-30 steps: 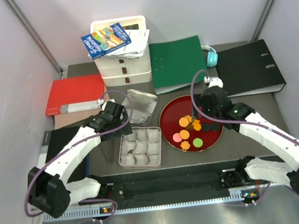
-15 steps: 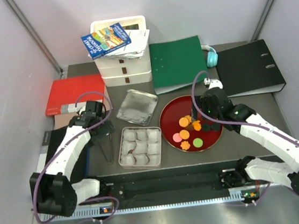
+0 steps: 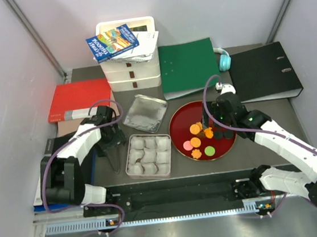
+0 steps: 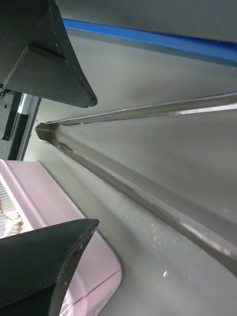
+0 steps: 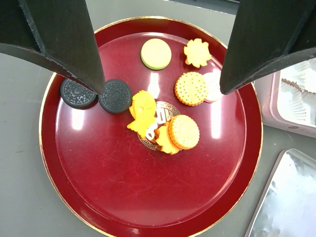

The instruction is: Pack the cookies

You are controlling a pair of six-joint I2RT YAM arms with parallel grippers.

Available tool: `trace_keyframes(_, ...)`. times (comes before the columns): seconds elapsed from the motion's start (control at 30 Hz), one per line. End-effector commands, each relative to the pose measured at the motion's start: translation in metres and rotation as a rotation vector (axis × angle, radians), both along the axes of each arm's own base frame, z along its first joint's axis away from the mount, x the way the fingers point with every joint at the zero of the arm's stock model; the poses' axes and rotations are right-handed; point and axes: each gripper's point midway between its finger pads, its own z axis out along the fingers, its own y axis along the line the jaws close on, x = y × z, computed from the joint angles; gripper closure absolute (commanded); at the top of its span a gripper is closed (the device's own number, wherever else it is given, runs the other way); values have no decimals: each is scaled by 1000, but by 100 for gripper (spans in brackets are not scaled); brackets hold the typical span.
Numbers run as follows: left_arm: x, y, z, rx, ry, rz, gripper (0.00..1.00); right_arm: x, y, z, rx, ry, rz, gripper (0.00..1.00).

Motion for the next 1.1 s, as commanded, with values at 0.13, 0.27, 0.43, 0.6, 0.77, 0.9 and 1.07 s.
trace_keyframes(0.13, -2, 2, -22, 5, 63, -17, 1, 8, 8, 2, 40, -32, -13, 1)
trace_keyframes(0.27, -4, 4, -31, 10, 101, -25, 2, 10, 10, -4, 41, -17, -15, 1)
trace_keyframes(0.43, -2, 0, -37, -1, 145, -73, 24, 12, 10, -6, 34, -11, -23, 1)
trace_keyframes(0.6, -4, 2, -41, 13, 161, -69, 29, 13, 8, -5, 25, -10, -32, 1)
trace_keyframes(0.77, -5, 1, -40, 7, 157, -64, 41, 14, 9, -5, 27, -11, -33, 1)
trace_keyframes(0.9, 0, 4, -28, 16, 114, -51, 64, 15, 11, -2, 33, -10, -34, 1)
trace_keyframes(1.07, 8, 8, 5, 50, 27, -50, 77, 16, 13, 3, 36, -9, -24, 1)
